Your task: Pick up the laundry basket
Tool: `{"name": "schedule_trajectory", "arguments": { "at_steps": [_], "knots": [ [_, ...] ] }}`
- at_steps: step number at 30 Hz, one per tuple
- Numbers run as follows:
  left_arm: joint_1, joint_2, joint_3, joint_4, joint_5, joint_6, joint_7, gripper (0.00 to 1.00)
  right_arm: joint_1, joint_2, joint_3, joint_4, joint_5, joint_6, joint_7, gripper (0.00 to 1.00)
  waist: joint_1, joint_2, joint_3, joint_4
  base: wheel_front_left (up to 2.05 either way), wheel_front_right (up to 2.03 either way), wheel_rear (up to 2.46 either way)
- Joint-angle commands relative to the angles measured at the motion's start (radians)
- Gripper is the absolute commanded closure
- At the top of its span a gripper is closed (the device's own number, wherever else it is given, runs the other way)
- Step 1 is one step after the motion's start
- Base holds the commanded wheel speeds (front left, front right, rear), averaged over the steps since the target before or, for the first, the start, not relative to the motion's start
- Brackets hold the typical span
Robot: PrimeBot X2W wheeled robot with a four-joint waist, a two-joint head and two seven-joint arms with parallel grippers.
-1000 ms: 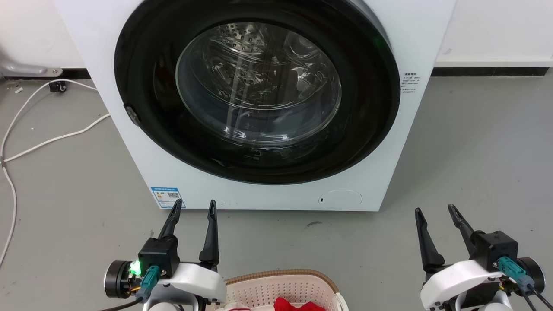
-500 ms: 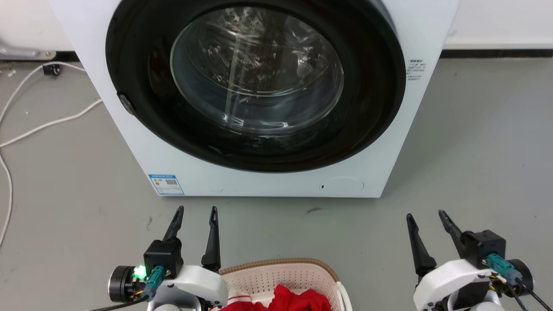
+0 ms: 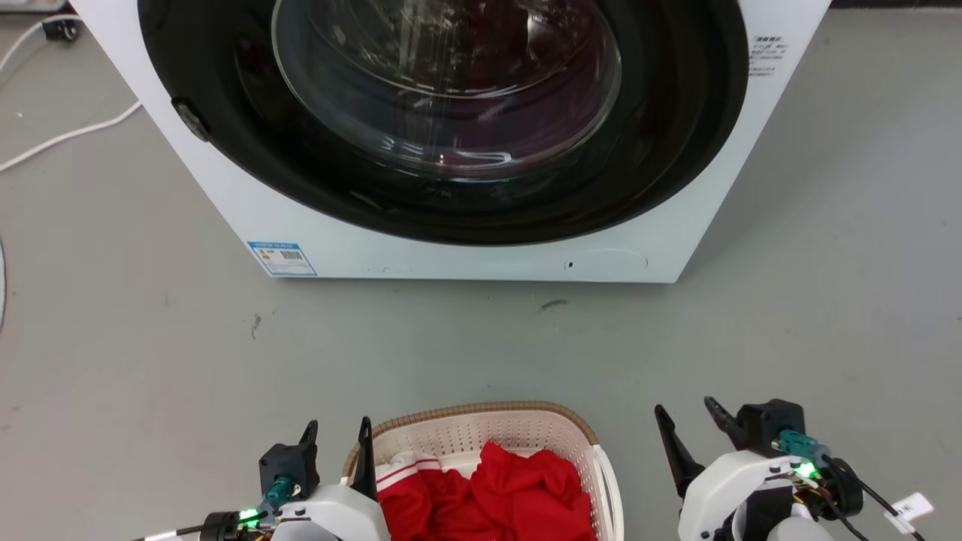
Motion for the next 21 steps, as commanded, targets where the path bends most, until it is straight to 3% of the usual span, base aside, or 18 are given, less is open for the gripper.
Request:
{"name": "schedule_trajectory", "arguments": {
  "at_steps": [1,21],
  "knots": [
    [-0.019,0.001,0.005,0.023,-0.01,-0.006,0.0,0.0,-0.02,0.0,0.006,0.02,0.006,0.0,0.005,0.0,-0.0001,0.0,0.018,0.002,0.0,0.0,0.0],
    [-0.184,0.048,0.058,0.418,-0.135,-0.085,0.16,0.0,-0.275,0.0,0.145,0.428,0.125,0.0,0.156,0.0,-0.0001,0.0,0.203,-0.001,0.0,0.0,0.0]
  ]
}}
